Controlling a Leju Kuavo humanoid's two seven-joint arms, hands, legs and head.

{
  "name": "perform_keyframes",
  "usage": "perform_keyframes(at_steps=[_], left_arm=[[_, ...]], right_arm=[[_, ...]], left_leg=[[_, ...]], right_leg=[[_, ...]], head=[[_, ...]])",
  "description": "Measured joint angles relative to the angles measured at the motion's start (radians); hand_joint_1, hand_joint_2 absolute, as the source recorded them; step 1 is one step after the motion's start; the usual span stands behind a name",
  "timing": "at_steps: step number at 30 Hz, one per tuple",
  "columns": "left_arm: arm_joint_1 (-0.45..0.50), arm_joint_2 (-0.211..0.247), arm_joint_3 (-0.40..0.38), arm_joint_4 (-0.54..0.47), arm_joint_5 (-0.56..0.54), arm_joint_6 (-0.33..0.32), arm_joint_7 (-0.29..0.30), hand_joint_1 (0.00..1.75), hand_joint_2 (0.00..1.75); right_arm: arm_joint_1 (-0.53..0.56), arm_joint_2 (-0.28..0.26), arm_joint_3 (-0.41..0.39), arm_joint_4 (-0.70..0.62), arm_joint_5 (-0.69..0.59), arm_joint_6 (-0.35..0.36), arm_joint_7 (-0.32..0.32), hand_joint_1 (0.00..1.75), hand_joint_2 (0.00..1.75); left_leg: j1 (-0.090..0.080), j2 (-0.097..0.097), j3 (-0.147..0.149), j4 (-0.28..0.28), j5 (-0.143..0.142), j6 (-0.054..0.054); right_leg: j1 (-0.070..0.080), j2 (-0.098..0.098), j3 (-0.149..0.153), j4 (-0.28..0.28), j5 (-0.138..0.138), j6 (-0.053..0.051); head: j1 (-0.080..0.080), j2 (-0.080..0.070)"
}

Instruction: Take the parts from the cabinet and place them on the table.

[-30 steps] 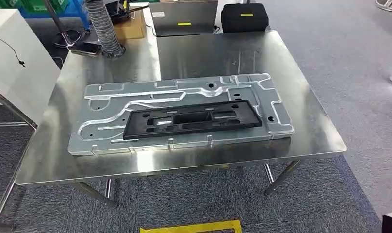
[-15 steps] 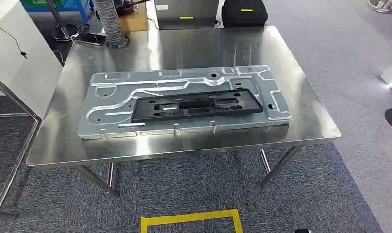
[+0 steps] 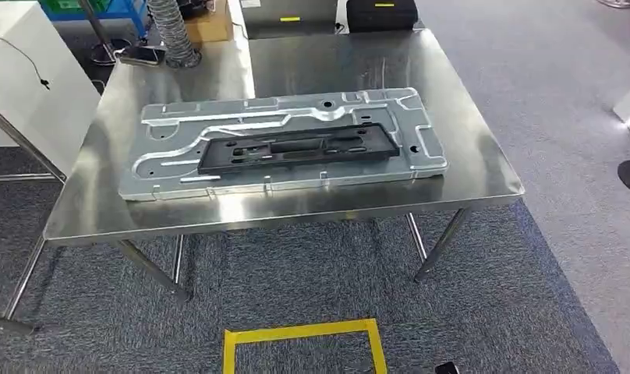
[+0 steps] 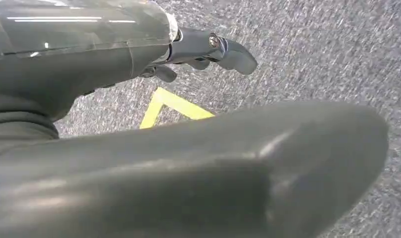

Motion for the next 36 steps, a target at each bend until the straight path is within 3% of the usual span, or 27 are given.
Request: perform_keyframes(at_steps=[1,2,5,6,7,8,10,11,12,13,14,15,16,17,20,21,22,23,25,26,27,28,30,31,32,34,36], left_arm=[[-0.002,-0.002,-0.002,0.000,-0.007,-0.002,-0.004,0.00,0.00],[-0.004,-0.005,-0.004,0.000,-0.015,-0.006,-0.007,0.00,0.00],[-0.002,-0.014,-0.015,0.000,-0.043,-0.007,-0.012,0.00,0.00],[-0.002,-0.024,-0.019,0.001,-0.052,-0.007,-0.016,0.00,0.00],[-0.004,-0.026,-0.024,0.001,-0.062,-0.005,-0.025,0.00,0.00],[-0.004,-0.029,-0.034,0.001,-0.071,-0.006,-0.035,0.00,0.00],[0.002,-0.034,-0.046,0.001,-0.082,-0.012,-0.049,0.00,0.00],[0.003,-0.035,-0.051,0.001,-0.085,-0.014,-0.052,0.00,0.00],[0.004,-0.035,-0.056,0.001,-0.088,-0.016,-0.053,0.00,0.00],[0.004,-0.037,-0.060,0.001,-0.090,-0.019,-0.053,0.00,0.00],[0.004,-0.037,-0.064,0.001,-0.093,-0.027,-0.053,0.00,0.00],[0.004,-0.037,-0.066,0.001,-0.093,-0.035,-0.050,0.00,0.00],[0.003,-0.037,-0.068,0.001,-0.093,-0.040,-0.044,0.00,0.00],[0.003,-0.037,-0.070,0.001,-0.093,-0.043,-0.040,0.00,0.00],[0.003,-0.036,-0.071,0.001,-0.077,-0.048,-0.027,0.00,0.00],[0.005,-0.032,-0.069,0.001,-0.064,-0.048,-0.020,0.00,0.00],[0.006,-0.030,-0.064,0.001,-0.050,-0.048,-0.011,0.00,0.00],[0.006,-0.030,-0.056,0.001,-0.031,-0.044,0.002,0.00,0.00],[0.003,-0.030,-0.034,0.001,0.007,-0.014,0.032,0.00,0.00],[0.001,-0.030,-0.022,0.001,0.020,0.005,0.041,0.00,0.00],[-0.001,-0.030,-0.007,0.001,0.028,0.023,0.045,0.00,0.00],[-0.002,-0.032,0.002,0.001,0.033,0.038,0.045,0.00,0.00],[-0.007,-0.033,0.013,0.001,0.025,0.046,0.039,0.00,0.00],[-0.009,-0.034,0.015,0.001,0.022,0.046,0.037,0.00,0.00],[-0.012,-0.035,0.015,0.001,0.020,0.046,0.036,0.00,0.00],[-0.012,-0.038,0.017,0.001,0.017,0.045,0.035,0.00,0.00],[-0.006,-0.040,0.018,0.001,0.013,0.038,0.034,0.00,0.00]], right_arm=[[0.004,0.000,0.000,0.004,-0.003,0.005,0.008,0.00,0.00],[0.007,-0.001,0.000,0.008,-0.011,0.005,0.016,0.00,0.00],[0.018,-0.011,-0.002,0.018,-0.036,0.027,0.029,0.00,0.00],[0.025,-0.020,-0.005,0.019,-0.045,0.047,0.034,0.00,0.00],[0.031,-0.021,-0.010,0.024,-0.054,0.074,0.045,0.00,0.00],[0.035,-0.026,-0.014,0.026,-0.060,0.102,0.067,0.00,0.00],[0.042,-0.028,-0.027,0.029,-0.069,0.132,0.104,0.00,0.00],[0.046,-0.027,-0.030,0.031,-0.069,0.135,0.109,0.00,0.00],[0.049,-0.026,-0.032,0.032,-0.069,0.135,0.113,0.00,0.00],[0.050,-0.026,-0.034,0.034,-0.068,0.138,0.121,0.00,0.00],[0.050,-0.026,-0.035,0.035,-0.063,0.143,0.138,0.00,0.00],[0.050,-0.025,-0.035,0.036,-0.058,0.146,0.151,0.00,0.00],[0.049,-0.025,-0.035,0.036,-0.054,0.148,0.158,0.00,0.00],[0.048,-0.025,-0.035,0.036,-0.051,0.148,0.161,0.00,0.00],[0.046,-0.021,-0.035,0.037,-0.025,0.146,0.163,0.00,0.00],[0.045,-0.021,-0.034,0.038,-0.010,0.146,0.162,0.00,0.00],[0.041,-0.019,-0.031,0.038,0.007,0.145,0.156,0.00,0.00],[0.035,-0.018,-0.024,0.038,0.029,0.146,0.151,0.00,0.00],[0.013,-0.016,0.000,0.039,0.089,0.172,0.160,0.00,0.00],[-0.004,-0.015,0.015,0.039,0.113,0.188,0.171,0.00,0.00],[-0.024,-0.014,0.031,0.039,0.133,0.207,0.182,0.00,0.00],[-0.044,-0.013,0.047,0.039,0.154,0.230,0.192,0.00,0.00],[-0.068,-0.013,0.076,0.039,0.164,0.251,0.190,0.00,0.00],[-0.076,-0.013,0.082,0.039,0.164,0.254,0.181,0.00,0.00],[-0.079,-0.013,0.087,0.039,0.163,0.255,0.176,0.00,0.00],[-0.081,-0.014,0.097,0.039,0.161,0.255,0.169,0.00,0.00],[-0.078,-0.016,0.100,0.039,0.151,0.253,0.169,0.00,0.00]], left_leg=[[-0.002,-0.001,0.058,-0.081,-0.019,0.006],[-0.007,-0.001,0.082,-0.129,-0.033,0.008],[-0.012,0.001,0.061,-0.123,-0.017,0.023],[-0.002,0.006,0.053,-0.131,-0.002,0.032],[-0.004,0.008,0.042,-0.132,0.008,0.040],[-0.005,0.008,0.028,-0.131,0.019,0.046],[-0.006,0.009,-0.004,-0.130,0.041,0.046],[-0.006,0.009,-0.016,-0.126,0.051,0.044],[-0.005,0.010,-0.032,-0.123,0.060,0.042],[-0.005,0.011,-0.047,-0.118,0.069,0.040],[-0.005,0.011,-0.061,-0.112,0.075,0.037],[-0.005,0.010,-0.071,-0.107,0.080,0.033],[-0.005,0.010,-0.078,-0.102,0.086,0.029],[-0.009,0.010,-0.084,-0.099,0.091,0.023],[-0.006,0.011,-0.089,-0.104,0.115,0.004],[-0.008,0.010,-0.094,-0.099,0.113,-0.004],[-0.003,0.004,-0.106,-0.080,0.079,-0.009],[-0.003,0.003,-0.123,-0.029,0.017,-0.009],[-0.002,0.003,-0.162,0.117,-0.089,-0.014],[-0.002,0.003,-0.172,0.174,-0.107,-0.016],[-0.002,0.003,-0.167,0.200,-0.093,-0.016],[-0.002,0.003,-0.144,0.185,-0.055,-0.014],[-0.002,0.003,-0.044,0.051,0.015,-0.006],[-0.002,0.002,0.020,-0.037,0.011,0.001],[-0.009,0.002,0.070,-0.119,-0.022,0.005],[-0.012,0.001,0.056,-0.128,-0.018,0.014],[-0.008,0.004,0.043,-0.132,0.001,0.031]], right_leg=[[0.002,0.000,-0.006,0.007,0.003,0.004],[0.005,-0.001,-0.011,0.013,0.007,0.010],[0.000,-0.001,-0.015,0.010,0.033,0.028],[-0.004,0.003,-0.022,0.016,0.027,0.035],[-0.005,0.006,-0.031,0.038,-0.017,0.041],[-0.008,0.006,-0.049,0.092,-0.080,0.045],[-0.012,0.006,-0.087,0.250,-0.188,0.055],[-0.013,0.006,-0.095,0.304,-0.198,0.057],[-0.016,0.006,-0.083,0.318,-0.177,0.059],[-0.018,0.006,-0.053,0.292,-0.139,0.059],[-0.019,0.005,-0.001,0.225,-0.098,0.058],[-0.020,0.005,0.068,0.128,-0.078,0.055],[-0.019,0.006,0.135,0.031,-0.095,0.048],[-0.013,0.006,0.167,-0.030,-0.115,0.042],[-0.007,0.006,0.152,-0.031,-0.108,0.028],[-0.017,0.003,0.145,-0.040,-0.093,0.018],[-0.016,-0.002,0.134,-0.040,-0.083,0.011],[-0.015,-0.001,0.121,-0.039,-0.073,0.002],[-0.010,0.000,0.094,-0.037,-0.052,-0.002],[-0.009,0.001,0.079,-0.035,-0.041,-0.002],[-0.007,0.001,0.062,-0.032,-0.031,-0.001],[-0.006,0.002,0.045,-0.027,-0.021,0.001],[-0.006,0.003,0.014,-0.014,-0.005,0.009],[-0.006,0.002,0.006,-0.006,-0.001,0.013],[0.000,-0.002,-0.002,0.000,0.003,0.018],[-0.002,-0.008,-0.003,-0.002,0.020,0.030],[0.001,-0.007,-0.009,-0.005,0.038,0.042]], head=[[0.000,0.000],[0.000,0.000],[0.000,0.000],[0.000,0.000],[0.000,0.000],[0.000,0.000],[0.000,0.000],[0.000,0.000],[0.000,0.000],[0.000,0.000],[0.000,0.000],[0.000,0.000],[0.000,0.000],[0.000,0.000],[0.000,0.000],[0.000,0.000],[0.000,0.000],[0.000,0.000],[0.000,0.000],[0.000,0.000],[0.000,0.000],[0.000,0.000],[0.000,0.000],[0.000,0.000],[0.000,0.000],[0.000,0.000],[0.000,0.000]])
